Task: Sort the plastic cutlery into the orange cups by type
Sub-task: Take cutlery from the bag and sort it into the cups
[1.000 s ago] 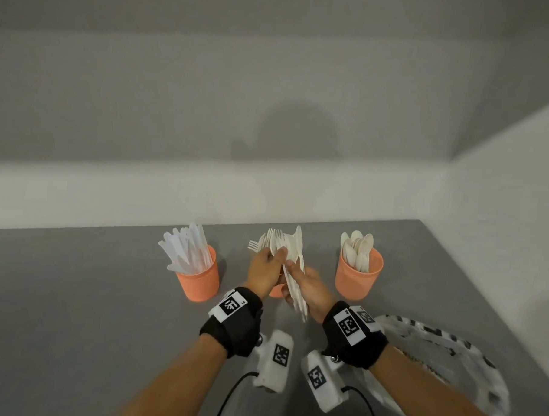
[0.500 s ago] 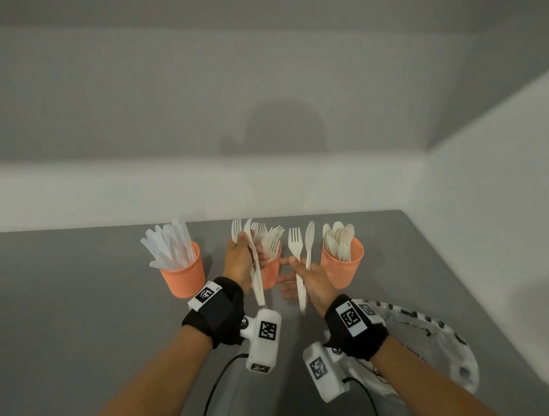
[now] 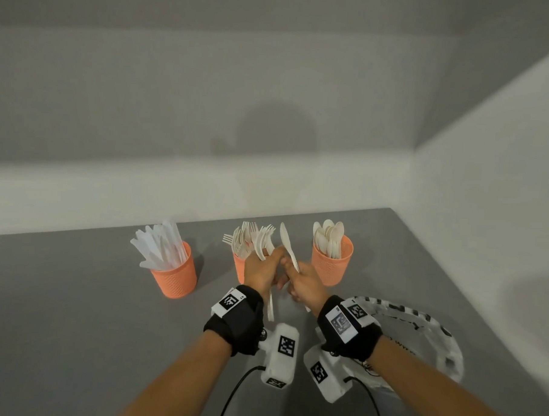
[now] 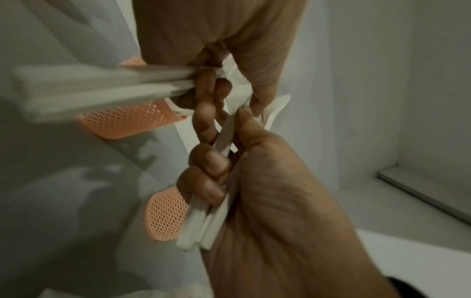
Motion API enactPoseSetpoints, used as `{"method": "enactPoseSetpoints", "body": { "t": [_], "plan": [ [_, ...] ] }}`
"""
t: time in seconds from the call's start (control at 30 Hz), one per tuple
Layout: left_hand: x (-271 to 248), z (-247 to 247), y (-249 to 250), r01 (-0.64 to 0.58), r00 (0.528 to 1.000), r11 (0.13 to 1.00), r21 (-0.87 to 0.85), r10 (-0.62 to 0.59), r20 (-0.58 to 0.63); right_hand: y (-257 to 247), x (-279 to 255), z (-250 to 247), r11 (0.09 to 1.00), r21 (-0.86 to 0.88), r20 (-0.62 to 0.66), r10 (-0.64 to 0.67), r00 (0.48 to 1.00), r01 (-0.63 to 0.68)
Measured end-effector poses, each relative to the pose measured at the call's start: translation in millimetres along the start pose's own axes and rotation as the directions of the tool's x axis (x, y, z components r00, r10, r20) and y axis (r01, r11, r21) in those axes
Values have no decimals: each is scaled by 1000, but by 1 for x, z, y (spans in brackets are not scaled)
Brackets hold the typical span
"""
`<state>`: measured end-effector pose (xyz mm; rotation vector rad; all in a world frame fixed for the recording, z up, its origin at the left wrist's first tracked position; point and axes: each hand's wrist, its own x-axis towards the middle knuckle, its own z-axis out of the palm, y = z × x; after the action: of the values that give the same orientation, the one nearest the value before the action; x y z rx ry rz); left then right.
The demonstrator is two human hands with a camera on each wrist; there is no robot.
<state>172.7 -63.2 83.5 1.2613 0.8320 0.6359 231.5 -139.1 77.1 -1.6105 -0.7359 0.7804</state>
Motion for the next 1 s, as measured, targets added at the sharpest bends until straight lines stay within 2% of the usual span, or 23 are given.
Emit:
{"method": "enactPoseSetpoints", "body": {
  "t": [0.07,0.13,0.23,0.33,0.5,0.6,0.73,0.8,0.87,0.9,1.0],
  "plan": [
    [1,1,-2,-2,1000,999,44,3,-24,1,-2,-2,1000,-27,38,5,999,-4],
    [4,1,-4,57,997,998,20,-56,-48,2,-3,-4,999,-25,60,25,998,-24],
    [9,-2,-2,87,992,992,-89,-95,-85,5,-1,-13,994,-102,8,40,999,-39],
    [10,-7,9,39,994,993,-113,-50,-94,13,4,-26,963,-269,-54,9,998,-24],
    [0,-1,31,-63,993,984,166,44,113,14,9,-33,869,-475,61,-125,990,139],
    [3,8,33,-112,992,961,251,93,88,8,10,-34,813,-542,112,-182,977,214],
    [7,19,27,-258,966,895,364,248,74,-12,12,-39,812,-536,62,-236,970,232],
    [8,23,26,-322,946,865,384,309,95,-23,13,-47,739,-627,49,-280,959,248],
    [10,26,28,-359,931,837,413,349,105,-35,16,-57,676,-705,48,-254,966,213],
    [12,27,29,-371,927,831,414,357,115,-37,19,-63,687,-700,64,-211,975,194],
    [11,25,38,-360,929,875,323,306,208,-43,26,-81,836,-534,57,-116,992,129]
  ]
}}
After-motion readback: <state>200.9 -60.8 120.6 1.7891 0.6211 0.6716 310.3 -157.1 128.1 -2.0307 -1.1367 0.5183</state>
